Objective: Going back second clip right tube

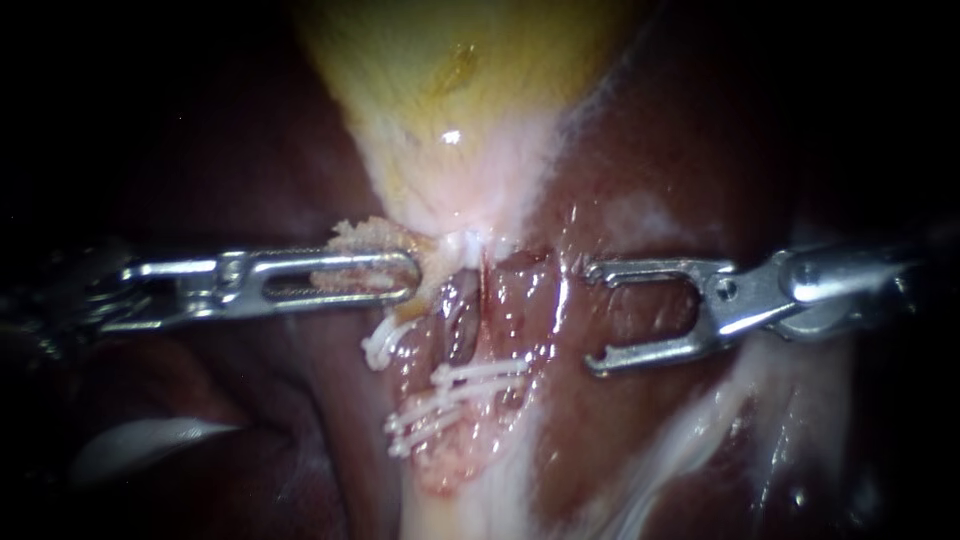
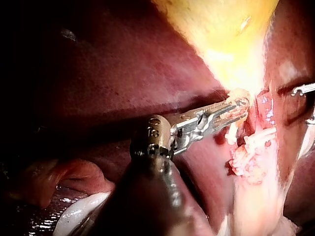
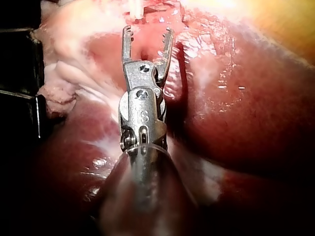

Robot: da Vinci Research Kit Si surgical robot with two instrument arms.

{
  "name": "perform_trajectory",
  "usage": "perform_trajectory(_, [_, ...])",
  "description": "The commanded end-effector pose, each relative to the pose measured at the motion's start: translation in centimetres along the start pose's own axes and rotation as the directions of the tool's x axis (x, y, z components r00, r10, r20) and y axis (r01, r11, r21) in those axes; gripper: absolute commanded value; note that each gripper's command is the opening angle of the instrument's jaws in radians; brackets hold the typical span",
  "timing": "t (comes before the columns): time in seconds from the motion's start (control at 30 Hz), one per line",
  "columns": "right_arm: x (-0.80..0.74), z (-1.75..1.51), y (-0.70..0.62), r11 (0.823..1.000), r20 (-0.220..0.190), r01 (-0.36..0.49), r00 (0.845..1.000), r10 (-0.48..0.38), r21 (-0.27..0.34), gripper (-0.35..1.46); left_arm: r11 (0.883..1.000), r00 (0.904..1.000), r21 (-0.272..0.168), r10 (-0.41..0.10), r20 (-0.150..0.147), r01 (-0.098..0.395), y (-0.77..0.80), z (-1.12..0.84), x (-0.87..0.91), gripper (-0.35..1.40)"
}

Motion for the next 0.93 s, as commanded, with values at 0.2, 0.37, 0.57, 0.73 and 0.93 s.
perform_trajectory(0.2, [0.07,-0.12,0.01,1.000,-0.013,0.006,1.000,-0.006,-0.007,0.50,1.000,1.0000,-0.006,0.005,-0.002,-0.005,0.16,0.13,0.04,-0.35])
perform_trajectory(0.37, [0.10,-0.14,0.00,1.000,-0.016,0.011,1.000,-0.011,-0.008,0.50,1.000,1.0000,-0.014,0.008,-0.006,-0.008,0.24,0.25,0.05,-0.35])
perform_trajectory(0.57, [0.09,-0.15,0.00,1.000,-0.016,0.011,1.000,-0.011,-0.007,0.50,1.000,0.9999,-0.022,0.010,-0.010,-0.010,0.26,0.39,0.09,-0.35])
perform_trajectory(0.73, [0.10,-0.15,-0.01,1.000,-0.016,0.011,1.000,-0.011,-0.007,0.50,1.000,0.9999,-0.020,0.010,-0.011,-0.010,0.26,0.41,0.10,-0.35])
perform_trajectory(0.93, [0.10,-0.16,-0.02,1.000,-0.016,0.011,1.000,-0.011,-0.006,0.50,1.000,0.9998,-0.020,0.016,-0.011,-0.016,0.26,0.41,0.10,-0.35])
